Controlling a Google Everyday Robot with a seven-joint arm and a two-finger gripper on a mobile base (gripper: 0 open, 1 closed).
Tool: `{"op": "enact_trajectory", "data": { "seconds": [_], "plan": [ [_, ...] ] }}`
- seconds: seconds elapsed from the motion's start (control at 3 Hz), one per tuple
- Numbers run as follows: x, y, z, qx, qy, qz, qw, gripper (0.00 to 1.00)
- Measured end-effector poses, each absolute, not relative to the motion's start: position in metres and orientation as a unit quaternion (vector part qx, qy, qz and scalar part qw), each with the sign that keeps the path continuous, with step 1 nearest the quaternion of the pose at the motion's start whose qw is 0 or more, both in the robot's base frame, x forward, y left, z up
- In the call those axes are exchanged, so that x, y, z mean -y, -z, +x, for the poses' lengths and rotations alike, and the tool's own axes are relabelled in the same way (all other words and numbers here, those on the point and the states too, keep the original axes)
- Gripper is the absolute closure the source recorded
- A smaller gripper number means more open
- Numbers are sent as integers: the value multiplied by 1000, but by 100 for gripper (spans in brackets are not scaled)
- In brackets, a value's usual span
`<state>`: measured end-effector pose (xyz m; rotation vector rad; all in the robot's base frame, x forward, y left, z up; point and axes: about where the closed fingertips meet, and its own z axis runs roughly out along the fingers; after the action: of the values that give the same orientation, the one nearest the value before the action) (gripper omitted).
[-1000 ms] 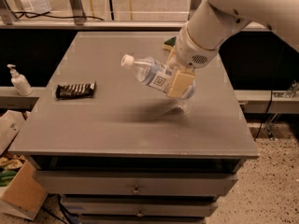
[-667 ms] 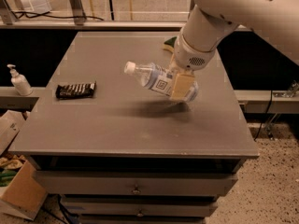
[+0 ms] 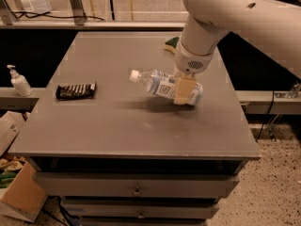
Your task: Knock blue plastic bottle over
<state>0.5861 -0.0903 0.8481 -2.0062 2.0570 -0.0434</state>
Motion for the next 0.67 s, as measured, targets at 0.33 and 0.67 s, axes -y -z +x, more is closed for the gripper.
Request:
{"op": "enact_trajectory", "data": {
  "seconds": [0.33, 0.67],
  "plan": [
    [90, -844, 587, -714, 17, -688, 128, 83],
    [90, -840, 586, -718, 17, -685, 124, 58]
  ]
}}
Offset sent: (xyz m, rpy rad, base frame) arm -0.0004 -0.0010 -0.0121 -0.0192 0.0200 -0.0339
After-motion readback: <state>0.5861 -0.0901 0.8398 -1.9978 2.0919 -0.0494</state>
